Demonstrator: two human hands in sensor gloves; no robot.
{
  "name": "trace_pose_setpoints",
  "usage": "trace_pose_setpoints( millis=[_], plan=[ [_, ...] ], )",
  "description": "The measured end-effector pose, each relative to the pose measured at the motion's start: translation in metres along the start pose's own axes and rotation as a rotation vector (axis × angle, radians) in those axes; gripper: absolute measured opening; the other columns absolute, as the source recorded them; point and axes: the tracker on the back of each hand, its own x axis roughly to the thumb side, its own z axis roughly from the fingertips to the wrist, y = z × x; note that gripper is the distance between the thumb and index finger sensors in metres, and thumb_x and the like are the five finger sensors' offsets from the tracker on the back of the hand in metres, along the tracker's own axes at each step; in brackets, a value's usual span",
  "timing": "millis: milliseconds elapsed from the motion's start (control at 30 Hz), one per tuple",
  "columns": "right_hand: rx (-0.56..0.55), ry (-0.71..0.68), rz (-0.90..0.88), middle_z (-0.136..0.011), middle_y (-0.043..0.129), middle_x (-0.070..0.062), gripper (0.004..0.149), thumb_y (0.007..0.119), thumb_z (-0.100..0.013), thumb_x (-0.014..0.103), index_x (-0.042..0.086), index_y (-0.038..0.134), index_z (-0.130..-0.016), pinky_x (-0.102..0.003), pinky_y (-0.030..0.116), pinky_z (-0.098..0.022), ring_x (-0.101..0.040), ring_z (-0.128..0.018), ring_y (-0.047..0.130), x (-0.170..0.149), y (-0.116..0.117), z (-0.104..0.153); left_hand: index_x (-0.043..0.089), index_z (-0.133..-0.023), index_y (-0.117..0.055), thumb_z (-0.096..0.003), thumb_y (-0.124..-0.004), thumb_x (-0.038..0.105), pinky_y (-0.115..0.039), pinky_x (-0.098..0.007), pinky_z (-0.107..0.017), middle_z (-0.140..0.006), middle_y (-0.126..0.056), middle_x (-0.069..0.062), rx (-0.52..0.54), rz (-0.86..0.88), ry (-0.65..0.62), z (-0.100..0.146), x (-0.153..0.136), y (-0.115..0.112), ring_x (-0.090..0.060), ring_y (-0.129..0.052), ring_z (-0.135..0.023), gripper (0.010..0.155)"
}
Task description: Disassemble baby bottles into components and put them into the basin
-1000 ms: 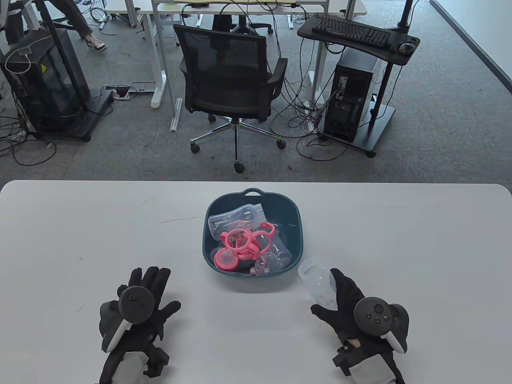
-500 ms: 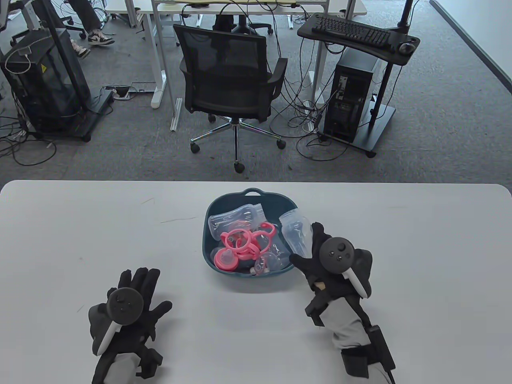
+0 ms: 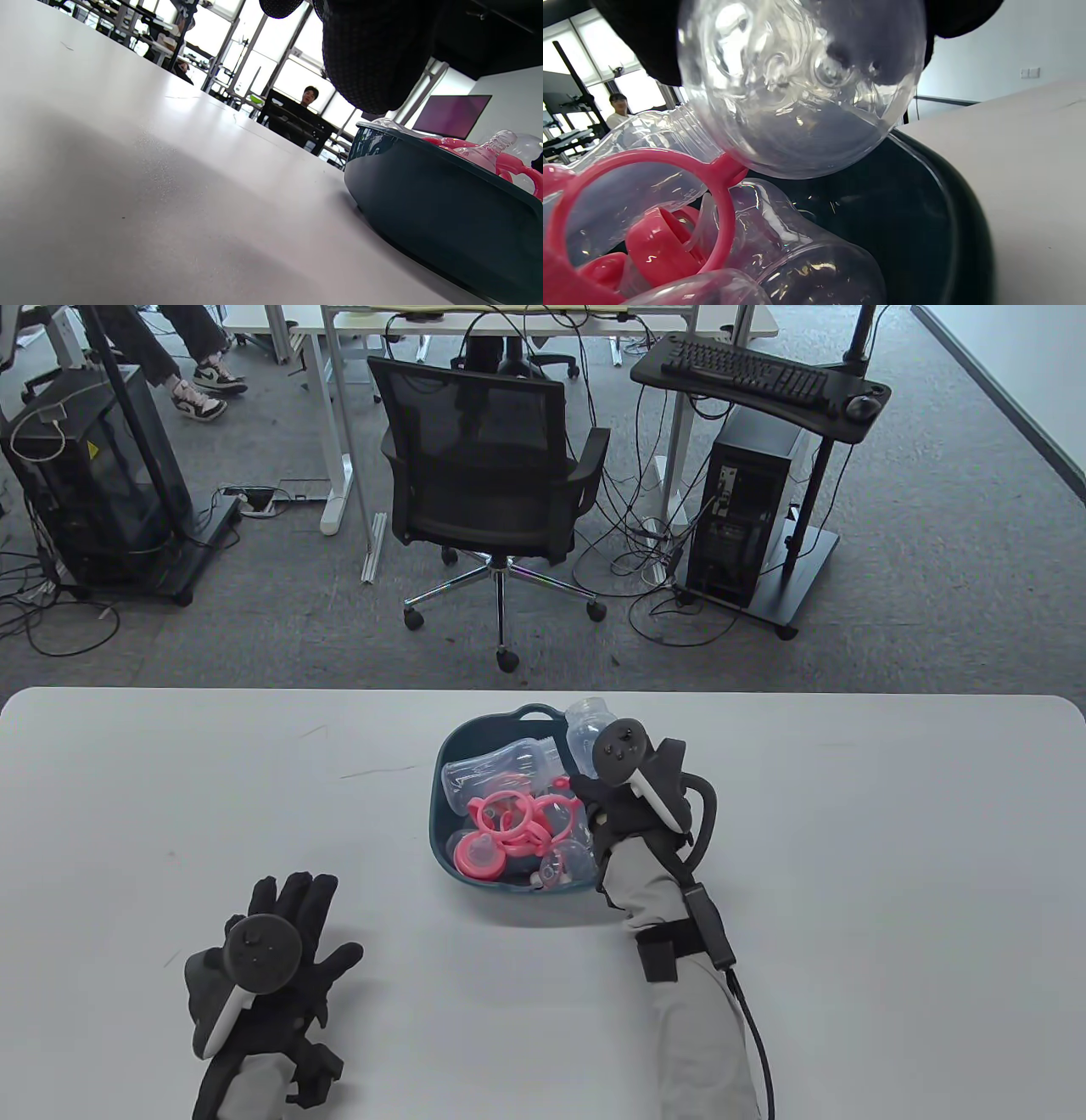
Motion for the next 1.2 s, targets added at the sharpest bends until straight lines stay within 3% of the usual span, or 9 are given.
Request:
trace_pose_setpoints(
  millis=[367,600,900,1200],
  plan=[
    [0.012,0.007,-0.007,-0.101,0.062,-0.029,0.082,0.074,-0.058,0.049,0.001,0.036,-0.112,-0.067,0.058,-0.060,-0.048,-0.078,0.077,-0.003,0.012,-0.006,0.050,-0.108,-0.035,-0.0436,-0.086,0.049,-0.008,-0.055,-0.078,-0.118,-0.023,0.017,0.001,-0.032,0.007,0.000,-0.001,0.000,-0.022,-0.009,-0.118,0.081],
    [-0.048,-0.052,-0.039,-0.103,0.064,-0.027,0.077,0.072,-0.058,0.049,0.004,0.041,-0.112,-0.067,0.057,-0.060,-0.049,-0.081,0.076,-0.008,-0.003,0.004,0.050,-0.107,-0.035,-0.0436,-0.086,0.049,-0.008,-0.055,-0.078,-0.118,-0.023,0.017,-0.008,-0.041,0.007,0.000,0.000,-0.002,-0.022,-0.008,-0.117,0.081],
    [-0.205,-0.203,0.025,-0.107,0.064,-0.022,0.070,0.071,-0.058,0.047,0.009,0.047,-0.111,-0.067,0.055,-0.063,-0.051,-0.090,0.068,-0.032,-0.038,0.047,0.050,-0.107,-0.034,-0.0437,-0.086,0.050,-0.007,-0.055,-0.078,-0.118,-0.021,0.017,-0.020,-0.045,0.020,-0.001,-0.002,-0.005,-0.021,-0.007,-0.117,0.082],
    [-0.276,-0.293,0.048,-0.112,0.058,-0.018,0.068,0.070,-0.058,0.046,0.012,0.045,-0.112,-0.067,0.051,-0.066,-0.048,-0.099,0.058,-0.073,-0.047,0.102,0.051,-0.107,-0.034,-0.0435,-0.085,0.050,-0.007,-0.055,-0.078,-0.117,-0.019,0.018,-0.022,-0.055,0.011,-0.002,-0.001,-0.007,-0.020,-0.006,-0.117,0.082]
  ],
)
